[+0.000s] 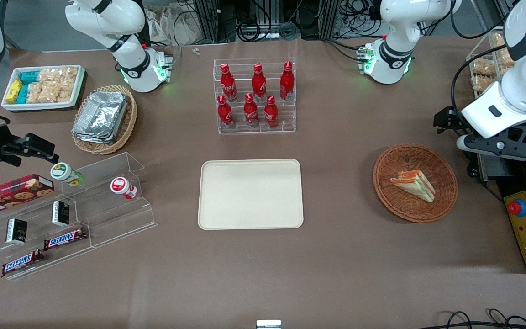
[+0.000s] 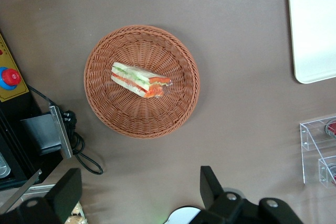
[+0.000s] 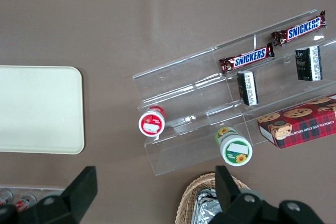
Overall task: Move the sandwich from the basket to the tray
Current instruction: 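Move the left gripper over the wrapped sandwich in the wicker basket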
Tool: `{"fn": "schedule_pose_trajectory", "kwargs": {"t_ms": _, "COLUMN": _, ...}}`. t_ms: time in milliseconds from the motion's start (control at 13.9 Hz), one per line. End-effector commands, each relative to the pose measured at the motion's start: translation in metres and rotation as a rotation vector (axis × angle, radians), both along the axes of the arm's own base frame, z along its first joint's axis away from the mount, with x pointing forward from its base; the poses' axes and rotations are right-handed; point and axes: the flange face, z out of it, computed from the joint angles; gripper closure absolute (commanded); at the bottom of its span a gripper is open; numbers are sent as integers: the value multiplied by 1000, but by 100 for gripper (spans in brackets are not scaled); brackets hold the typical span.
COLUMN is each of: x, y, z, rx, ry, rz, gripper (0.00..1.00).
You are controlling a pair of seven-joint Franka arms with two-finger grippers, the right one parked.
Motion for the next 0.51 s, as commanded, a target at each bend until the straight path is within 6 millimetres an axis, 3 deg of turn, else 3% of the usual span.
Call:
{"fn": "schedule_pose_trajectory", "kwargs": {"t_ms": 0, "x": -5, "y": 4, "z": 4, "rx": 8, "ry": -17, "rz": -23, "gripper": 0}}
{"fn": "schedule_pose_trajectory", "kwargs": {"t_ms": 216, "x": 2, "y": 9, "z": -9, "rx": 15, "ry": 6, "rz": 1, "gripper": 0}}
{"fn": "schedule_pose_trajectory", "kwargs": {"t_ms": 433, "x": 10, "y": 16, "z": -32, "rx": 42, "ry": 34, "rz": 187, "gripper": 0}}
